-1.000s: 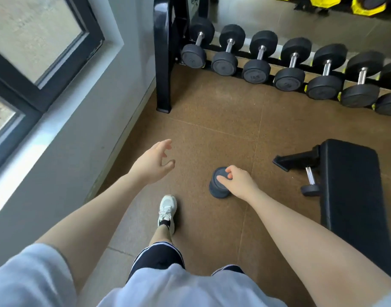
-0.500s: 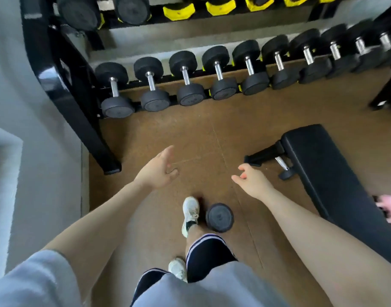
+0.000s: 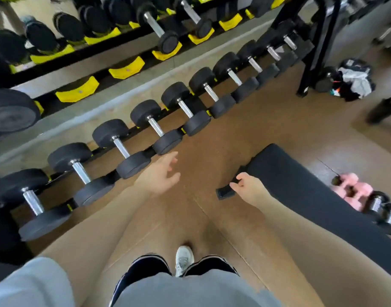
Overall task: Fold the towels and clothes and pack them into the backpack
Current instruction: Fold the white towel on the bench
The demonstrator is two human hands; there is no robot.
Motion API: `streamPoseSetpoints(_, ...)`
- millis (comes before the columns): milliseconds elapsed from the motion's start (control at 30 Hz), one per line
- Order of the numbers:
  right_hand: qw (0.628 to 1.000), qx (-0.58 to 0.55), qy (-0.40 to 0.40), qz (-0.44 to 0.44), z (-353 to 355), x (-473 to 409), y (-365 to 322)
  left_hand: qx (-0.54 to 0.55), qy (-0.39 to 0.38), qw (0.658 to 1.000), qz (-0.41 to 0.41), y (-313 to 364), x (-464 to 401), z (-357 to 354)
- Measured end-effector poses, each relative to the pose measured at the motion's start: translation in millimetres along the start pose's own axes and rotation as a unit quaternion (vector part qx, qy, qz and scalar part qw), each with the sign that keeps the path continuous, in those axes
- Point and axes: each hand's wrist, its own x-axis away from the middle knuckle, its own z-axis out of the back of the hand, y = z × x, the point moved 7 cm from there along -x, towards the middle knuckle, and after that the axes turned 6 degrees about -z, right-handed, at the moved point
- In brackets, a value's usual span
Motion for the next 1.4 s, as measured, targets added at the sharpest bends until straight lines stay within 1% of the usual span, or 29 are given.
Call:
streamPoseSetpoints(167,0.996,-0.069,0.037,-0.031,44.6,-59.7,-20.7,-0.006,-0.032,0.999,-0.027,-2.5,-121.8,19.9)
streamPoseSetpoints(300,0.991,-0.102,0.056,-0.069,75.1,-124.8,-31.6,-0.026,-0.066,0.992,-0.106,-0.3,-227.6,26.0)
streamPoseSetpoints(367,0.987,-0.119,0.057,-0.092,89.2,-157.8,-36.5,-0.030,-0.094,0.986,-0.133,0.6,-280.0,29.2)
streamPoseSetpoints(467,0.978,-0.147,0.060,-0.132,116.5,-200.1,-40.5,-0.017,-0.135,0.981,-0.139,6.5,-353.4,37.4)
streamPoseSetpoints(600,0.959,-0.193,0.090,-0.185,167.0,-249.4,-27.7,-0.015,-0.162,0.974,-0.161,26.8,-450.4,37.3)
streamPoseSetpoints(733,0.939,-0.223,0.130,-0.227,221.7,-285.2,10.4,-0.016,-0.209,0.956,-0.205,79.1,-534.6,7.3)
streamPoseSetpoints(867,0.912,-0.259,0.162,-0.276,276.4,-325.0,72.8,-0.024,-0.237,0.935,-0.261,149.6,-611.1,-37.5)
streamPoseSetpoints(967,0.895,-0.264,0.166,-0.317,316.3,-358.8,127.8,-0.030,-0.276,0.918,-0.283,203.8,-671.4,-76.7)
streamPoseSetpoints(1100,0.881,-0.282,0.152,-0.348,380.2,-402.9,188.0,-0.035,-0.292,0.909,-0.297,275.5,-756.8,-108.3)
streamPoseSetpoints(1267,0.883,-0.287,0.137,-0.344,465.2,-465.0,227.4,-0.043,-0.283,0.908,-0.304,339.9,-856.9,-124.4)
streamPoseSetpoints(1400,0.887,-0.304,0.155,-0.312,533.2,-525.9,248.4,-0.058,-0.270,0.916,-0.292,377.9,-943.6,-137.3)
